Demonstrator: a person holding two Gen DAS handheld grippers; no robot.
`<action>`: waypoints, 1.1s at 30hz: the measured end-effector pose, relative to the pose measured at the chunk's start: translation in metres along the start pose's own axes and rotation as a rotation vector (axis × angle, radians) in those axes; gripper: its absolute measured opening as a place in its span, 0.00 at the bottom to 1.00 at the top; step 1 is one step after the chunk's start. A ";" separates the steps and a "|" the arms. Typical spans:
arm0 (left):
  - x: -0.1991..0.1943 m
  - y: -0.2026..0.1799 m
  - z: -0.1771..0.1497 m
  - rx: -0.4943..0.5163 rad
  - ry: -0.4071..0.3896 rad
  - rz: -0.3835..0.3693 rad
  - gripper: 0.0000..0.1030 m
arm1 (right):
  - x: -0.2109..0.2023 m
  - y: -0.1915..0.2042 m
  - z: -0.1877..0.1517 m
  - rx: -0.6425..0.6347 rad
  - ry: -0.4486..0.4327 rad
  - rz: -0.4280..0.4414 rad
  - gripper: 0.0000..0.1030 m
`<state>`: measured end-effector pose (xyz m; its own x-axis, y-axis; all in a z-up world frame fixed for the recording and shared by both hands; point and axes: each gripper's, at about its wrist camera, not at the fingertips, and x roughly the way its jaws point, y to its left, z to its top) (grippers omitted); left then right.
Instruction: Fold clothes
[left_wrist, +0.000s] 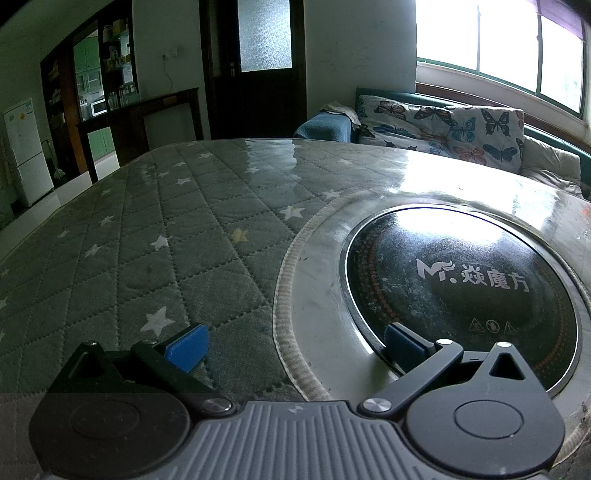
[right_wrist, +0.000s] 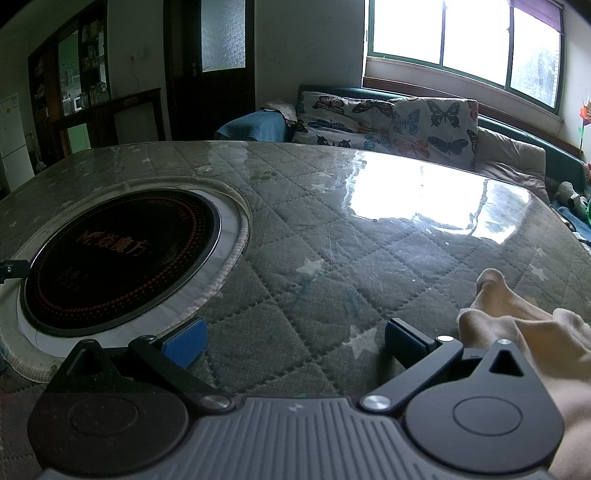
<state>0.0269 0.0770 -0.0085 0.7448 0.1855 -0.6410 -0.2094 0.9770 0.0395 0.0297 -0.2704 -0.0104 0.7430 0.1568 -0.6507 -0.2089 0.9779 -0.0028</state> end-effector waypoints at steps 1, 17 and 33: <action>0.000 0.000 0.000 0.000 0.000 0.000 1.00 | 0.000 0.000 0.000 0.000 0.000 0.000 1.00; 0.000 -0.002 -0.001 0.000 0.000 0.000 1.00 | 0.000 -0.001 0.000 -0.001 0.000 0.000 1.00; 0.000 -0.003 -0.001 -0.001 0.000 0.001 1.00 | 0.000 -0.001 0.000 -0.001 0.000 0.001 1.00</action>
<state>0.0269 0.0745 -0.0096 0.7448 0.1861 -0.6408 -0.2102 0.9769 0.0393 0.0296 -0.2718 -0.0101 0.7428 0.1573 -0.6508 -0.2097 0.9778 -0.0030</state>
